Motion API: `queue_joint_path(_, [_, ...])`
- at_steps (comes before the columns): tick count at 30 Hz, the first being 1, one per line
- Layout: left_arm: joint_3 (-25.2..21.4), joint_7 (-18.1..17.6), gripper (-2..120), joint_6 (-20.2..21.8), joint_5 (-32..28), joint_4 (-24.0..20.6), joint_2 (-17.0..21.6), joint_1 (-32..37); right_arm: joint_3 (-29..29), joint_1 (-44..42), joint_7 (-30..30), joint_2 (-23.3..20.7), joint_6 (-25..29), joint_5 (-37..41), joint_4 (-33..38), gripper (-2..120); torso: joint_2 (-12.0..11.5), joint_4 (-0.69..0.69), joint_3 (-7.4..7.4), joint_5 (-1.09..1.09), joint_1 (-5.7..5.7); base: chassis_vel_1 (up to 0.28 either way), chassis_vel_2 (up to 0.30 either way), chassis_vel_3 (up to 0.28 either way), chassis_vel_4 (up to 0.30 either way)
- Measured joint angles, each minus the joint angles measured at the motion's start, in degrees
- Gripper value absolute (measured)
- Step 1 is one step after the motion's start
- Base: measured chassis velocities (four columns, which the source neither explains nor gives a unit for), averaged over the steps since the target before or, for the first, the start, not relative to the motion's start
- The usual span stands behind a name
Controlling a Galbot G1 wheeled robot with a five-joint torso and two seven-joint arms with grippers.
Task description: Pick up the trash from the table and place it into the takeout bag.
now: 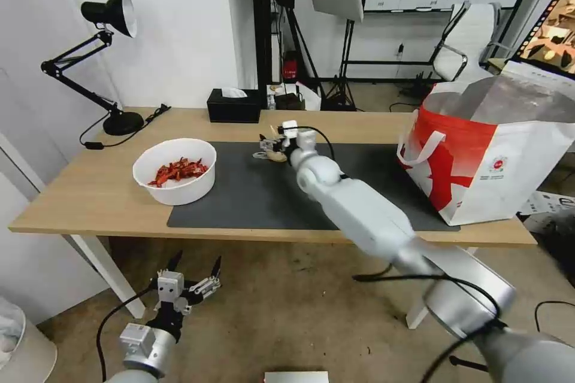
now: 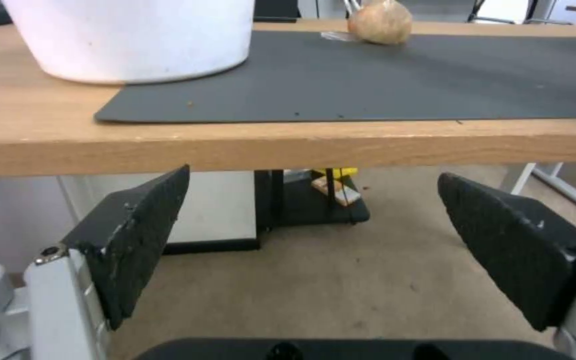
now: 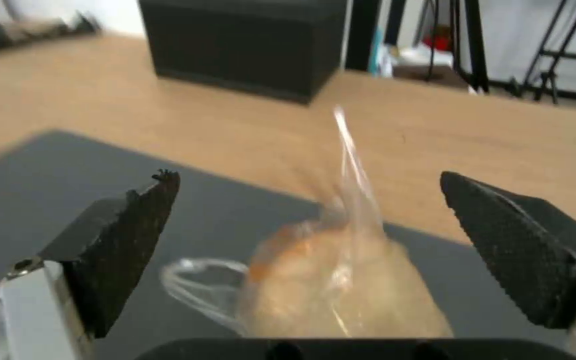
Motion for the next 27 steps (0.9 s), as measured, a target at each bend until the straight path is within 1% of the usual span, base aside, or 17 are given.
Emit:
queue_joint_path(1, [-0.2,0.0,100,-0.1,-0.1,0.0,0.1,0.1,0.5,0.3,-0.1,1.0,-0.8,-1.3,-1.8,100,0.0,-0.02,0.00,0.00,0.00,0.000,0.000,0.000,0.000])
queue_joint_path(8, [-0.2,0.1,100,-0.4,-0.2,0.0,0.1,0.4,1.5,0.8,-2.5,2.9,-1.9,-4.0,-6.1,100,0.0,-0.02,0.00,0.00,-0.01,0.000,0.000,0.000,0.000])
queue_joint_path(13, [-0.2,0.1,100,-0.5,-0.1,0.1,0.1,0.5,1.9,0.7,-3.0,3.3,-3.2,-5.0,-6.6,100,0.0,-0.02,-0.01,0.00,-0.01,0.000,0.000,0.000,0.000])
queue_joint_path(14, [-0.1,0.1,100,-0.6,-0.1,0.1,0.0,0.6,2.0,0.4,-2.5,3.4,-5.1,-5.4,-6.2,100,0.0,-0.02,-0.01,0.00,-0.01,0.000,0.000,0.000,0.000])
queue_joint_path(16, [-0.1,0.1,100,-0.7,0.0,0.1,-0.1,0.6,2.1,0.1,-1.6,3.5,-6.1,-5.6,-5.7,100,0.0,-0.02,-0.01,0.01,-0.01,0.000,0.000,0.000,0.000])
queue_joint_path(18, [-0.1,0.1,100,-0.8,0.1,0.0,-0.1,0.7,2.1,-0.3,-0.8,3.5,-6.5,-5.9,-5.3,94,0.0,-0.02,-0.01,0.01,-0.01,0.000,0.000,0.000,0.000])
queue_joint_path(19, [-0.1,0.1,100,-0.8,0.1,0.0,-0.1,0.7,2.1,-0.3,-0.8,3.5,-6.5,-5.9,-5.3,94,0.0,-0.02,-0.01,0.01,-0.01,0.000,0.000,0.000,0.000])
queue_joint_path(20, [-0.1,0.1,100,-0.8,0.1,0.0,-0.1,0.7,2.1,-0.4,-0.5,3.5,-6.6,-6.0,-5.3,91,0.0,-0.01,-0.01,0.01,-0.01,0.000,0.000,0.000,0.000])
queue_joint_path(21, [-0.1,0.1,100,-0.8,0.1,0.0,-0.1,0.8,2.2,-0.5,-0.2,3.4,-6.6,-6.2,-5.2,84,0.0,-0.02,-0.01,0.01,-0.01,0.000,0.000,0.000,0.000])
queue_joint_path(22, [-0.1,0.1,100,-0.8,0.1,0.0,-0.1,0.8,2.2,-0.5,-0.2,3.4,-6.6,-6.2,-5.2,84,0.0,-0.02,-0.01,0.01,-0.01,0.000,0.000,0.000,0.000])
queue_joint_path(25, [0.0,0.1,100,-0.9,0.2,0.0,-0.1,0.8,2.3,-0.7,0.4,3.2,-6.6,-6.3,-5.1,68,0.0,-0.02,-0.01,0.01,-0.01,0.000,0.000,0.000,0.000])
queue_joint_path(26, [0.0,0.1,100,-0.9,0.2,0.0,-0.1,0.8,2.3,-0.7,0.4,3.2,-6.6,-6.3,-5.1,68,0.0,-0.02,-0.01,0.01,-0.01,0.000,0.000,0.000,0.000])
queue_joint_path(27, [0.1,0.1,100,-0.9,0.2,0.0,-0.2,0.8,2.4,-0.8,0.5,3.1,-6.6,-6.3,-5.0,63,0.0,-0.02,-0.01,0.01,-0.01,0.000,0.000,0.000,0.000])
